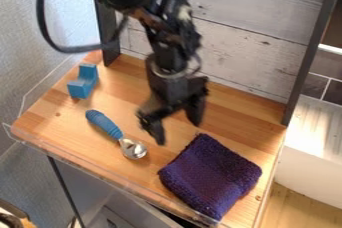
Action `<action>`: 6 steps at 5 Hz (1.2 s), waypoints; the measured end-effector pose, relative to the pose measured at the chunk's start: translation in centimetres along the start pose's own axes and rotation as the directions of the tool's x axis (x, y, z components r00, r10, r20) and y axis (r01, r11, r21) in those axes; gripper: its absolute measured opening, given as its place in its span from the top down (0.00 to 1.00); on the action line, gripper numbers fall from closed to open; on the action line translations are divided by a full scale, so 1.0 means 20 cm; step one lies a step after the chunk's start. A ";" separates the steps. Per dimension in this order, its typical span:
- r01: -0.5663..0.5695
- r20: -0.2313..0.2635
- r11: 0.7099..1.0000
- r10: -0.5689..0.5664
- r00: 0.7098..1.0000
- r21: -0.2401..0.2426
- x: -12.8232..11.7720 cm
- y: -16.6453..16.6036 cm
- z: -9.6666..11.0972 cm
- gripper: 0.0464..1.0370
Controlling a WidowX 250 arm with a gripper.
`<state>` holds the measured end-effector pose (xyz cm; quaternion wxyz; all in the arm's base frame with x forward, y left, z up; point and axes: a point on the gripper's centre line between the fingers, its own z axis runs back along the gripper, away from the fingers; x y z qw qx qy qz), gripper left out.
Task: Placing the blue toy bed to the right side of the table
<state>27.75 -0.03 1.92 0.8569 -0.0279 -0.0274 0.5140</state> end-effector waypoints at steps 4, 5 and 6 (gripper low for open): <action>0.469 0.100 0.864 -0.491 0.866 0.181 0.42 0.12 0.08 0.04; 0.513 0.110 0.839 -0.535 0.837 0.179 0.55 0.19 0.07 0.04; 0.597 0.084 0.789 -0.611 0.787 0.145 0.66 0.27 0.01 0.04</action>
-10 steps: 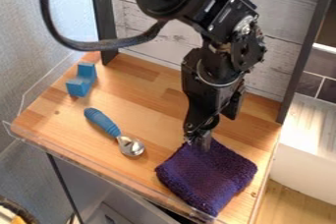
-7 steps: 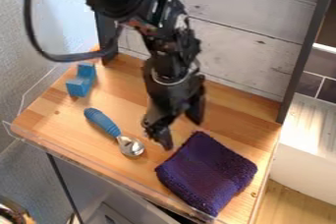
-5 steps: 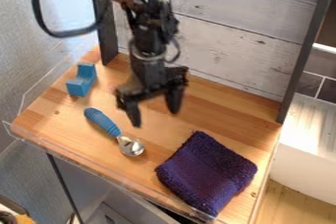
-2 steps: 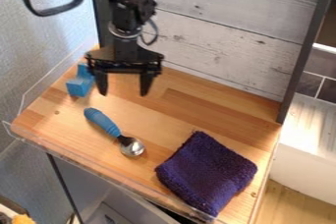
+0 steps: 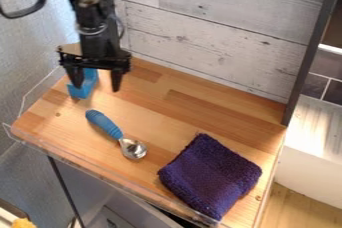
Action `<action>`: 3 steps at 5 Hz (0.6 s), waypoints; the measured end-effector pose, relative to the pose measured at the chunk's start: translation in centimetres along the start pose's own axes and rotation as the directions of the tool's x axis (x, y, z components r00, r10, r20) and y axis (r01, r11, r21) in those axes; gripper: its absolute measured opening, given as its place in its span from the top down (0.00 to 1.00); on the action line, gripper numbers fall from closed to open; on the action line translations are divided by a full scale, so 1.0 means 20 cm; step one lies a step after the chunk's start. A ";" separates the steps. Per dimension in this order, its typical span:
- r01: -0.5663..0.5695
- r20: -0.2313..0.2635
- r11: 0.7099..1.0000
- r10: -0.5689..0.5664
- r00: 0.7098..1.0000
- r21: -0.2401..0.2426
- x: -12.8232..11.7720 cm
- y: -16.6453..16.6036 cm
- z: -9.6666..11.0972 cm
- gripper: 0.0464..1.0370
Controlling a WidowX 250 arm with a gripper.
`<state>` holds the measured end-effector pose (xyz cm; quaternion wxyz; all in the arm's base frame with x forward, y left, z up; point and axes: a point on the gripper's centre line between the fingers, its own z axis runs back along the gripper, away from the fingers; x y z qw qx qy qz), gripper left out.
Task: Placing the blue toy bed to the right side of the table
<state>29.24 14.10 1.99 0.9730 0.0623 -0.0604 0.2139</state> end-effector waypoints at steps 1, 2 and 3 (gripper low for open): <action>0.035 0.019 0.999 -0.034 0.999 -0.039 0.03 0.11 -0.03 0.04; 0.063 -0.003 0.996 -0.063 0.998 -0.069 0.05 0.19 -0.08 0.04; 0.062 -0.013 0.997 -0.062 0.998 -0.040 0.09 0.23 -0.10 0.04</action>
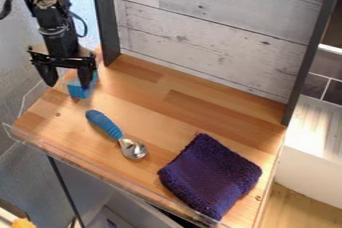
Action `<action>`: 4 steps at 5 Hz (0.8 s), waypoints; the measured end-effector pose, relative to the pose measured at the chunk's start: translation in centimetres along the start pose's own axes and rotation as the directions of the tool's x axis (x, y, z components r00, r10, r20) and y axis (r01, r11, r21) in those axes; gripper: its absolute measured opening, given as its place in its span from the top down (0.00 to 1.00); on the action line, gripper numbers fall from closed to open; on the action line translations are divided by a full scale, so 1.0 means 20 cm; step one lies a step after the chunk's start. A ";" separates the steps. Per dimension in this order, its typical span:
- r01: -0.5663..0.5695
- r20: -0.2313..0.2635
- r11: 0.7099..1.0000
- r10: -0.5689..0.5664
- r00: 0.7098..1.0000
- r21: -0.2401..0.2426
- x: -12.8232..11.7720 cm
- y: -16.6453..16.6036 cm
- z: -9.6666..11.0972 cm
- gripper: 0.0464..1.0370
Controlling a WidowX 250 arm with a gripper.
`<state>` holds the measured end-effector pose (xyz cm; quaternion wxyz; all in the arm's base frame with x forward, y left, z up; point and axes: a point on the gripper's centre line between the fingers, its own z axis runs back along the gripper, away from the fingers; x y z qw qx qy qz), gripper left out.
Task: Placing the blue toy bed to the right side of the table
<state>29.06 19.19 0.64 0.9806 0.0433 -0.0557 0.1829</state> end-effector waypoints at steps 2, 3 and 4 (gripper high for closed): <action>-0.035 -0.048 0.999 0.037 0.998 0.035 0.04 0.04 -0.11 0.04; -0.025 -0.065 0.999 0.026 0.998 0.021 0.06 0.03 -0.18 0.04; -0.022 -0.075 1.000 0.023 0.997 0.009 0.08 0.02 -0.23 0.04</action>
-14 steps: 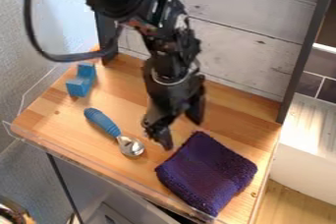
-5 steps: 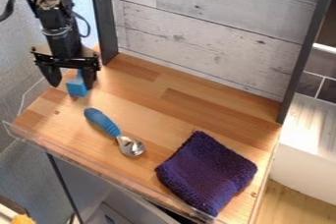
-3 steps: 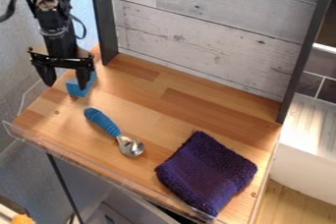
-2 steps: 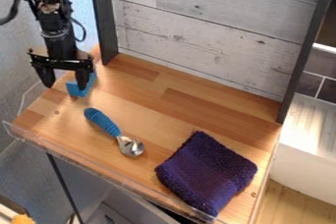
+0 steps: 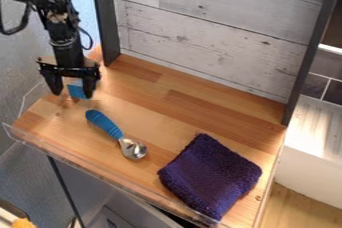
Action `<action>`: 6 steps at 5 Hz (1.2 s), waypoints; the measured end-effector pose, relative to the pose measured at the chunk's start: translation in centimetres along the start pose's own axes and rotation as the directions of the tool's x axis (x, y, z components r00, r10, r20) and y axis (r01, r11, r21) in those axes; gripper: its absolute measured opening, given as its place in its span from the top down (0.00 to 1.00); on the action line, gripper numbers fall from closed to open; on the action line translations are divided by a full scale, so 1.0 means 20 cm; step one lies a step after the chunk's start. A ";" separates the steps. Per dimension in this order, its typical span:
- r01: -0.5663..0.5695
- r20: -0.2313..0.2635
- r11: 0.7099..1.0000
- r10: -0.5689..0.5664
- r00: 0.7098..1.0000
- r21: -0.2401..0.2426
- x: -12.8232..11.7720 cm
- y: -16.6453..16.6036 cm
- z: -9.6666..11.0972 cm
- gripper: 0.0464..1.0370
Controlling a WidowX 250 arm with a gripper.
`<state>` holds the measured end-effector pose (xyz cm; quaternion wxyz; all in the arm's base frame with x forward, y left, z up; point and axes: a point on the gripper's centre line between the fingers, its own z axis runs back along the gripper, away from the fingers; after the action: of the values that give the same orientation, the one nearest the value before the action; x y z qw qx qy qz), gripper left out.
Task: Placing the blue toy bed to the right side of the table
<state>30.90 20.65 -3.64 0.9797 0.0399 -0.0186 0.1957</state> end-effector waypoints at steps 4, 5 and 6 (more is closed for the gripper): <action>0.031 0.024 0.998 -0.030 0.999 -0.049 0.05 -0.07 -0.04 0.42; 0.046 0.050 0.997 -0.043 0.998 -0.069 0.03 -0.15 -0.03 0.42; 0.069 0.086 0.995 -0.063 0.994 -0.065 0.03 -0.26 0.08 0.42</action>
<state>33.35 15.95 -2.48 0.9847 0.0152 -0.0651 0.1607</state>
